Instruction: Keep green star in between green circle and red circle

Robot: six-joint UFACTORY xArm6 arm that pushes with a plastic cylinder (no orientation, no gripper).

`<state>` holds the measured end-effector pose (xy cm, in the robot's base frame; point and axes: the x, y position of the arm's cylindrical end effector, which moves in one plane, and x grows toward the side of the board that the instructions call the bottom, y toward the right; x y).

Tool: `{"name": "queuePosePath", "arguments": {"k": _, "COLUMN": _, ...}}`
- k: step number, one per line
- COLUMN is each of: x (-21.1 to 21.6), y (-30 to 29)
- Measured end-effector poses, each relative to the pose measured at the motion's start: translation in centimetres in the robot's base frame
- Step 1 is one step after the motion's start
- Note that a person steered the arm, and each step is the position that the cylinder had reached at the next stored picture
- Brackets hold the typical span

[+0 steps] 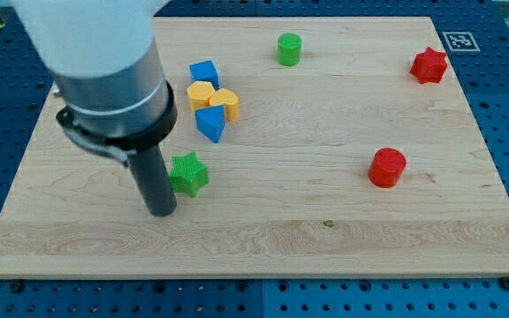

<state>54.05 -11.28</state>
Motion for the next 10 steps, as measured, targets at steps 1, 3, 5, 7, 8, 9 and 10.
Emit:
{"name": "queuePosePath", "arguments": {"k": 1, "x": -2.7, "y": 0.0}}
{"name": "queuePosePath", "arguments": {"k": 3, "x": -2.7, "y": 1.3}}
{"name": "queuePosePath", "arguments": {"k": 5, "x": -3.6, "y": 3.4}}
{"name": "queuePosePath", "arguments": {"k": 7, "x": -5.0, "y": 4.4}}
{"name": "queuePosePath", "arguments": {"k": 8, "x": -6.4, "y": 7.3}}
{"name": "queuePosePath", "arguments": {"k": 9, "x": -7.5, "y": 10.3}}
{"name": "queuePosePath", "arguments": {"k": 10, "x": -7.6, "y": 12.6}}
